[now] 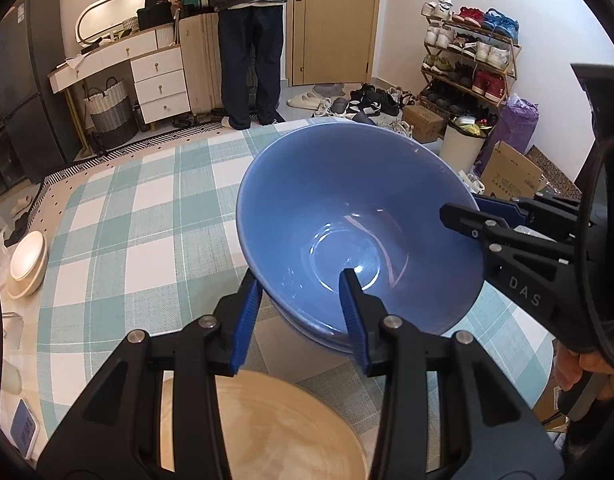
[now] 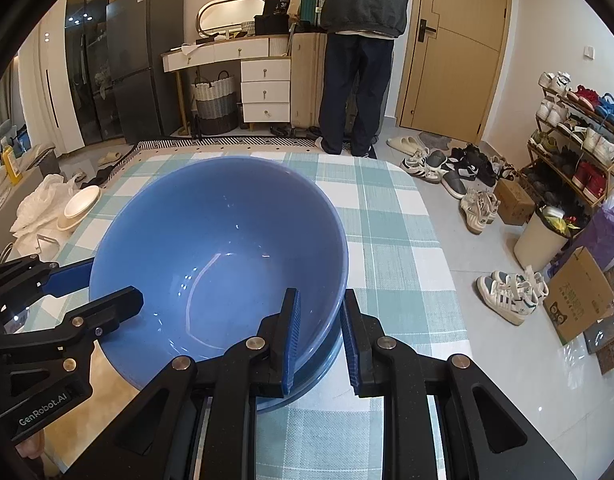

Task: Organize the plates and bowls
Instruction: 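Carry the blue bowl with both tools over the two stacked bowls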

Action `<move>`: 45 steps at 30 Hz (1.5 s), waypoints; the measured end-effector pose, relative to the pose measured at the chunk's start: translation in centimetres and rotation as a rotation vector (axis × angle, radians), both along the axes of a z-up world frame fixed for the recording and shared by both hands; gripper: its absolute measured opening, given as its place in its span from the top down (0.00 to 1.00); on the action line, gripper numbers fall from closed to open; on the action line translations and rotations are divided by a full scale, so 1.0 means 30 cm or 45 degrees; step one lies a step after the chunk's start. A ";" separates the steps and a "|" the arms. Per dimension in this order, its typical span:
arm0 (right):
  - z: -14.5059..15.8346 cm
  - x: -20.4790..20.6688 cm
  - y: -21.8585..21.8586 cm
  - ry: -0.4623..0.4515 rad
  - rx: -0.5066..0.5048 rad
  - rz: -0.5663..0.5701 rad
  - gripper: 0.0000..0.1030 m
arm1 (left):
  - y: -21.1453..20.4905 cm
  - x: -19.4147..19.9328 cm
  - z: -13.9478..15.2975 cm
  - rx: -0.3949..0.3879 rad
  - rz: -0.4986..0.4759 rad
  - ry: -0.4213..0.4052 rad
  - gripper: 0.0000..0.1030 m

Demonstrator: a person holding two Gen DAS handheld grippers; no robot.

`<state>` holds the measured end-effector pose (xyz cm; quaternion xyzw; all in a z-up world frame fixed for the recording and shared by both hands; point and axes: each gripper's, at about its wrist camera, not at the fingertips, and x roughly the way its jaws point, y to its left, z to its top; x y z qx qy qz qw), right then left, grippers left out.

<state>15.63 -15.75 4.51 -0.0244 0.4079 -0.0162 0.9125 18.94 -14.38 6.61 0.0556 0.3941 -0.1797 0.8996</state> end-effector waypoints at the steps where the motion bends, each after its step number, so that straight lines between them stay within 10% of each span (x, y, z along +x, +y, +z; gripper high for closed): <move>1: -0.007 0.002 -0.003 0.003 -0.001 -0.001 0.80 | -0.002 0.004 -0.009 0.002 -0.001 0.003 0.64; 45: -0.116 -0.004 -0.008 0.035 -0.048 -0.015 0.78 | -0.029 0.067 -0.155 0.084 -0.013 0.041 0.64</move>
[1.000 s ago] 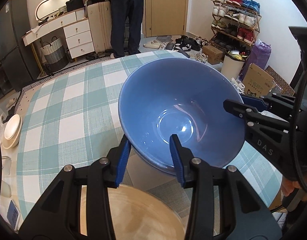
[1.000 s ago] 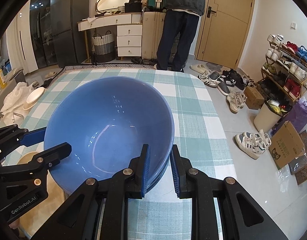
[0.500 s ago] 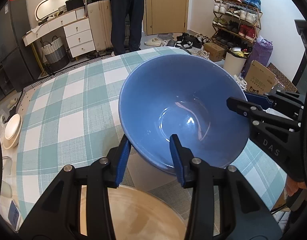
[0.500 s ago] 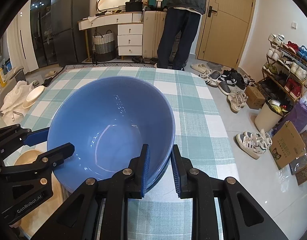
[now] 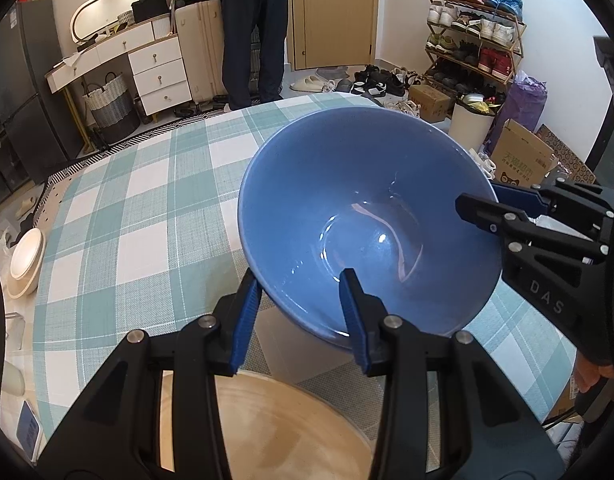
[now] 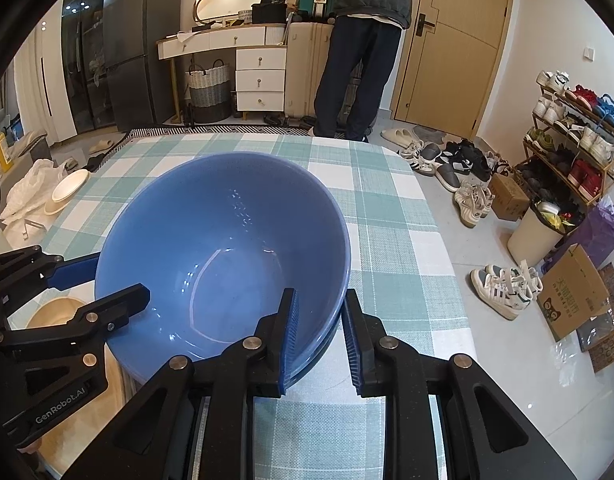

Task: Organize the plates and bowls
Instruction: 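Carry the blue bowl with both tools over the two stacked bowls, then lower the bowl into the stacked bowls and open both tools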

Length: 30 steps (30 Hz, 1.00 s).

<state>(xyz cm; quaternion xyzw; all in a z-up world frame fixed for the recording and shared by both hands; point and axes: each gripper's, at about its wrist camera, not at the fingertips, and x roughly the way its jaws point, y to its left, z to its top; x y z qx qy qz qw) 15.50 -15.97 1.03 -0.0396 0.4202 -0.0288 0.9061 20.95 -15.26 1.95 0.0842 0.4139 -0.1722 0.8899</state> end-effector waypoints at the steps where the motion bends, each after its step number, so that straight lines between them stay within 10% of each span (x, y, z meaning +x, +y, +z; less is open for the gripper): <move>1: 0.000 -0.001 0.003 0.001 -0.001 0.000 0.78 | 0.002 0.002 -0.002 0.001 0.000 0.000 0.64; 12: -0.006 -0.012 -0.013 0.016 0.026 0.010 0.72 | 0.032 0.024 -0.010 -0.040 0.006 0.023 0.60; 20: 0.007 -0.026 -0.045 -0.018 0.105 0.020 0.24 | 0.101 0.057 0.014 -0.131 0.040 0.019 0.29; 30: -0.025 0.001 -0.101 -0.009 0.256 -0.005 0.09 | 0.144 0.141 -0.004 -0.206 0.065 0.084 0.03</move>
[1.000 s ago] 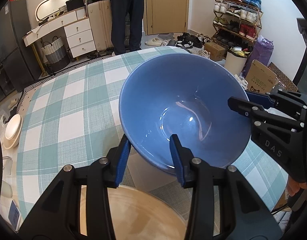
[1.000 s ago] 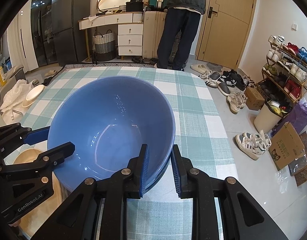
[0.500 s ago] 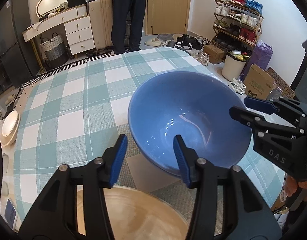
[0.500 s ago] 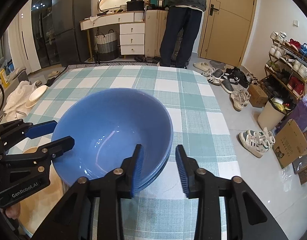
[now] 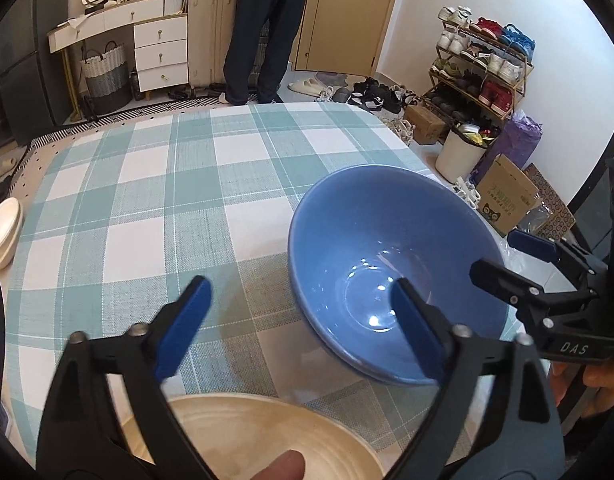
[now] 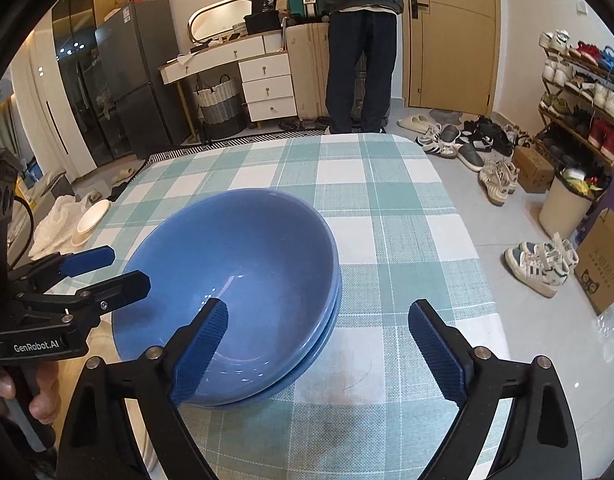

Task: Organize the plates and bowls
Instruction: 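Lower the bowl into the stacked bowls and open both tools, then close both tools on the rim of the three stacked blue bowls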

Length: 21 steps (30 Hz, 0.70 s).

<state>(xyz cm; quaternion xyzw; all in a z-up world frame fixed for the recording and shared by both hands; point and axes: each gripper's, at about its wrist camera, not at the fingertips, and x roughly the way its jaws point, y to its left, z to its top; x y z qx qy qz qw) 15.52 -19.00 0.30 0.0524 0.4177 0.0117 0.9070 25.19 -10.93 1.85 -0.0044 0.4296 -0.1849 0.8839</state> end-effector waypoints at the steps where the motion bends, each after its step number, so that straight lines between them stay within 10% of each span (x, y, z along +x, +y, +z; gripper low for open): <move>1: -0.004 0.001 -0.005 0.002 0.013 -0.001 0.09 | -0.001 0.003 -0.002 -0.009 0.004 -0.002 0.02; 21: -0.070 0.006 -0.045 0.023 0.158 0.027 0.15 | -0.027 0.079 -0.069 -0.104 -0.014 0.098 0.02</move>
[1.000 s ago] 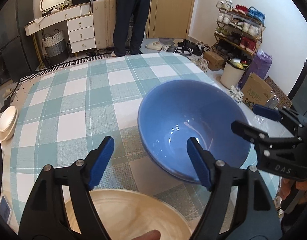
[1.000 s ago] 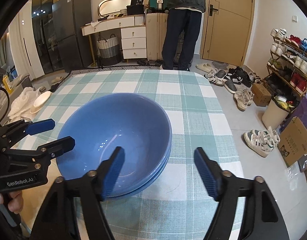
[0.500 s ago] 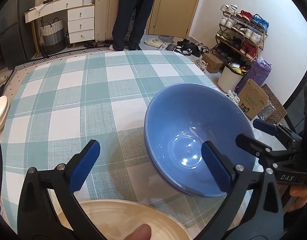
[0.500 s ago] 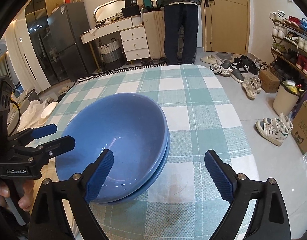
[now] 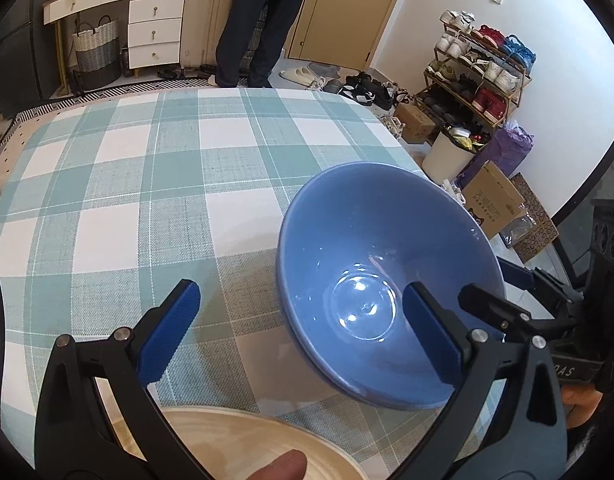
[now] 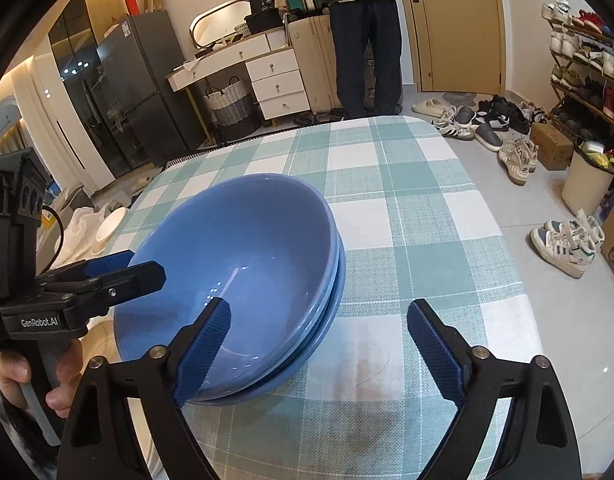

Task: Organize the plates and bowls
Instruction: 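Close both tools on the rim of the three stacked blue bowls, then lift and carry the bowl stack with both tools over the cream plates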

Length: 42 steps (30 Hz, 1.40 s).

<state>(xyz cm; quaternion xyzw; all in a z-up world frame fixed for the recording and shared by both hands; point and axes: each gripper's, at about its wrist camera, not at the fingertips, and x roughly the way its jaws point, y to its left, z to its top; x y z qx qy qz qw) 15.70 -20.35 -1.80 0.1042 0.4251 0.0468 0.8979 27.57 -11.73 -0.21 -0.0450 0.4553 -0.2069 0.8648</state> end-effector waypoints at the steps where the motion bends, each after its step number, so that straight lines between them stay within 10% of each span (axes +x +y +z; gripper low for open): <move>1: -0.003 0.002 0.000 0.005 0.010 0.003 0.18 | -0.001 0.004 -0.002 -0.002 -0.001 0.003 0.02; 8: -0.015 0.007 0.020 0.020 0.038 0.037 0.30 | -0.011 0.014 -0.016 -0.021 -0.031 0.023 0.15; 19: 0.003 -0.008 0.053 0.005 0.007 0.058 0.46 | -0.023 0.024 -0.054 -0.038 -0.061 0.099 0.68; 42: 0.002 -0.024 0.052 -0.022 0.001 0.043 0.48 | -0.046 -0.014 -0.037 0.079 -0.069 0.026 0.72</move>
